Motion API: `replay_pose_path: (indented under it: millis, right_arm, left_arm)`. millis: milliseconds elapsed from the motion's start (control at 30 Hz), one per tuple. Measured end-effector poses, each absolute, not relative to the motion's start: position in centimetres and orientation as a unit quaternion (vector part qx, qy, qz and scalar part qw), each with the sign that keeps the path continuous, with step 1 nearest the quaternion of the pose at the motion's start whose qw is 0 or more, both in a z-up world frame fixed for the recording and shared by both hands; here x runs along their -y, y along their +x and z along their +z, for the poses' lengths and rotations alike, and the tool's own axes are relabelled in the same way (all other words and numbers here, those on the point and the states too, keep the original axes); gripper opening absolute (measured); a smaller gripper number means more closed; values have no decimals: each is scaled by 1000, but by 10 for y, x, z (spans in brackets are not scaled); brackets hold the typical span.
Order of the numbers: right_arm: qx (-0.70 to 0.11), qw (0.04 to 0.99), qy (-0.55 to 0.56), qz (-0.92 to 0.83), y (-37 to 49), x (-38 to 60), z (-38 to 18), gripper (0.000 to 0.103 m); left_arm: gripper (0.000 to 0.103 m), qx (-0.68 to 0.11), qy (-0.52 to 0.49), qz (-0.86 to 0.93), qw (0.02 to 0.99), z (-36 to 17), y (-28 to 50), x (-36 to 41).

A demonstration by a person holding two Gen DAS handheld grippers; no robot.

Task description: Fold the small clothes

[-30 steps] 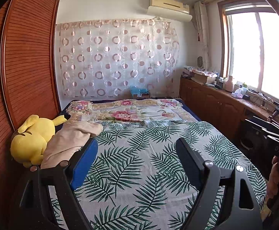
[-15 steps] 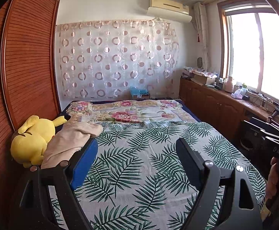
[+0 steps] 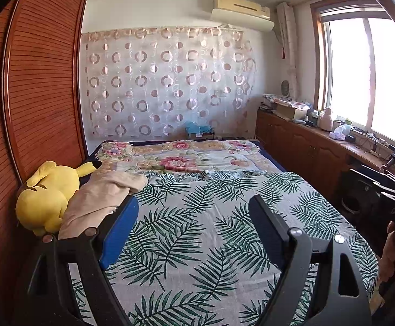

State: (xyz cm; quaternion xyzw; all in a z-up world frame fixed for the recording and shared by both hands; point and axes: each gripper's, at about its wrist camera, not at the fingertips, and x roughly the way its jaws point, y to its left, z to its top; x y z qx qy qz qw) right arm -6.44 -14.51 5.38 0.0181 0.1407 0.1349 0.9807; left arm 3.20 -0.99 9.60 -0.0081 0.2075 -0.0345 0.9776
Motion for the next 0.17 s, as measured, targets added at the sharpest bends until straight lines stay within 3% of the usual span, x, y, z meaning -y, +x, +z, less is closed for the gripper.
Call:
replay_pose_path:
  millis: [167]
  right_arm:
    - [-140,981,18,135,-65,145,54,69]
  left_arm:
    - [84,-208,-9,-32,977,98,32,10]
